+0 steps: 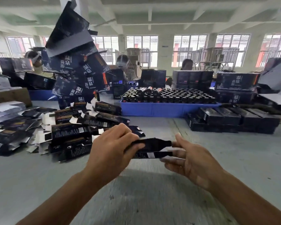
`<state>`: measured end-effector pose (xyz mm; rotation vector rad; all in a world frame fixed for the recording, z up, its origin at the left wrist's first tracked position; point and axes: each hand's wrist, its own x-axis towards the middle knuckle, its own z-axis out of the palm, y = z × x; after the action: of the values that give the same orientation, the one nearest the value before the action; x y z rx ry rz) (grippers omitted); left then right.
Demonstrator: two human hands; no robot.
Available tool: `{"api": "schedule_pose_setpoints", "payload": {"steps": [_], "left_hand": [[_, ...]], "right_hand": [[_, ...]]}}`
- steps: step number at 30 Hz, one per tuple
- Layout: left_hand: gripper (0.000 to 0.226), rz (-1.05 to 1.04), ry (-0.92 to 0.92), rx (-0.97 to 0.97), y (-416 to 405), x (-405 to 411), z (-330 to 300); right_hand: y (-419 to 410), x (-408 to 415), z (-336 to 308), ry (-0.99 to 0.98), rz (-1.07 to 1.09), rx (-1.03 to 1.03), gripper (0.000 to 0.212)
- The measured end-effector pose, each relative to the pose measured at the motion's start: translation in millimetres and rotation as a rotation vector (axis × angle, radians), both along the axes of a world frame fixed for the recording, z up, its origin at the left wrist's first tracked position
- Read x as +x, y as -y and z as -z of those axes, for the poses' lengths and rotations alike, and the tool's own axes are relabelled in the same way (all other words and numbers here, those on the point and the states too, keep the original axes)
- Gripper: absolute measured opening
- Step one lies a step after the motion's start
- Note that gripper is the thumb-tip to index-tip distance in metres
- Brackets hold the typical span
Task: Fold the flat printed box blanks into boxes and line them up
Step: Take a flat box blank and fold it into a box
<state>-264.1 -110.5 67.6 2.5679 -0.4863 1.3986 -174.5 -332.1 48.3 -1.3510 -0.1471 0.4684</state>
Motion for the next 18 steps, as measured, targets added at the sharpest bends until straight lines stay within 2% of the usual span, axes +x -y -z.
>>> {"api": "schedule_pose_setpoints", "payload": {"steps": [3,5,7,9,11,14,16,18], "left_hand": [[0.012,-0.035,0.12,0.215,8.5,-2.5,15.8],[0.01,-0.036,0.148,0.298,13.9,-4.0,25.3],[0.012,-0.029,0.128,0.328,17.0,-5.5,30.2],[0.007,-0.019,0.056,0.272,17.4,-6.0,32.8],[0.035,-0.061,-0.106,0.181,16.7,-4.6,36.2],[0.096,-0.149,-0.392,0.165,9.4,0.4,41.5],[0.117,-0.158,-0.458,0.195,5.6,3.3,44.9],[0.128,-0.15,-0.496,0.203,3.6,3.6,44.3]], "right_hand": [[-2.3,-4.6,-5.9,-0.053,-0.003,0.052,0.042],[-4.0,-6.6,-7.3,-0.007,-0.034,0.056,0.041],[-4.5,-6.9,-6.4,0.077,0.005,0.029,0.039],[-2.8,-7.8,-7.0,0.153,0.062,0.01,0.042],[-1.7,-8.9,-9.9,0.232,0.052,-0.017,0.044],[-5.3,-13.3,-13.5,0.363,-0.035,-0.114,0.044],[-10.5,-17.5,-15.7,0.427,-0.076,-0.168,0.044],[-15.2,-21.4,-16.8,0.467,-0.088,-0.185,0.044]]}}
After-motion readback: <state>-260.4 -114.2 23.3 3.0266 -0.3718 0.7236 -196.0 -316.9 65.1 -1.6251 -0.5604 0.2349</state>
